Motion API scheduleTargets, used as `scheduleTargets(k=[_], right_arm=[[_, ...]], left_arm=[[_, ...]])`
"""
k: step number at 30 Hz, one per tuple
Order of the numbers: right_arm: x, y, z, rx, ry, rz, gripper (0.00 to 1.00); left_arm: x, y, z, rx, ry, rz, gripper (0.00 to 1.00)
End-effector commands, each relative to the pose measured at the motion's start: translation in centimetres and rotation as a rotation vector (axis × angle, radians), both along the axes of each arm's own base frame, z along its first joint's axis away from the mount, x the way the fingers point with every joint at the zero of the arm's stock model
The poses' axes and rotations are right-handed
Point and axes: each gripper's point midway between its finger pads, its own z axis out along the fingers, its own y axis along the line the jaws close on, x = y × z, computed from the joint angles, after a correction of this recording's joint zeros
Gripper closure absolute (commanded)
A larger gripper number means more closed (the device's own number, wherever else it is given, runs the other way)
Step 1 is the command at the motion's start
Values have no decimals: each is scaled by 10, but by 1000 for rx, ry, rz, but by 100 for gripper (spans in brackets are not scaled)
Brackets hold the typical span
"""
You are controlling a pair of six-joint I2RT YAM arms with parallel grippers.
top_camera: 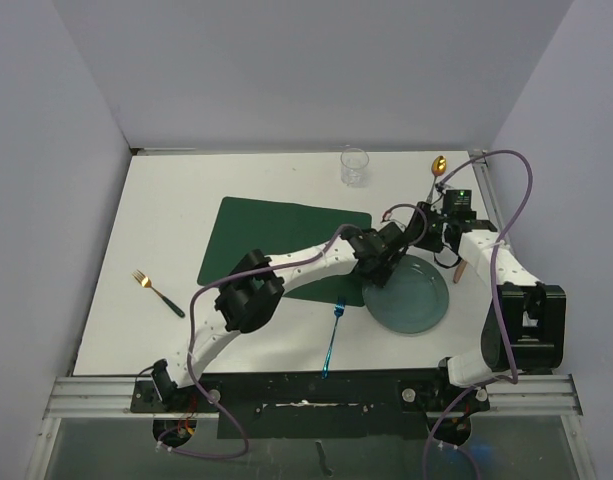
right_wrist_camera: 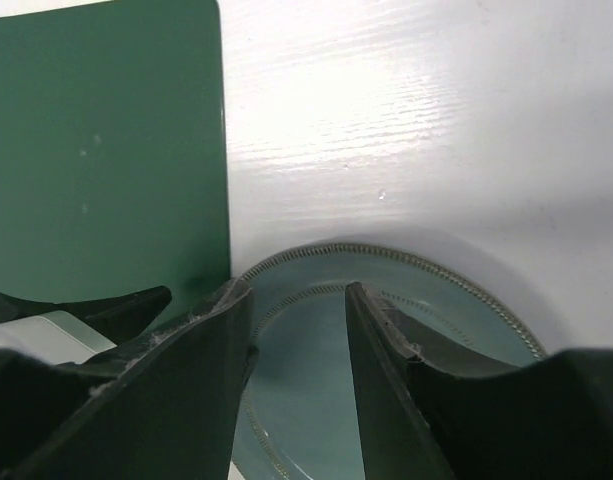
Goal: Set the dinner table for one person
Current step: Place the plate at the center of the board.
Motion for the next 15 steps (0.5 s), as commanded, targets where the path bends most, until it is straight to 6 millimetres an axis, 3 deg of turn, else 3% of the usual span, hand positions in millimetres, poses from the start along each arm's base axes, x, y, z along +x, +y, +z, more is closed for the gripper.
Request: scheduleTargets(k=[1, 8, 15], right_arm=[[15, 9, 32, 31, -123, 20, 57], [15, 10, 58, 35, -177, 25, 56], [18, 14, 63, 48, -180, 38, 56]], left_arm=[[18, 53, 16, 145, -102, 111, 29], [28, 56, 58, -111, -50, 124, 28], [19, 52, 70, -328, 79, 42, 28]])
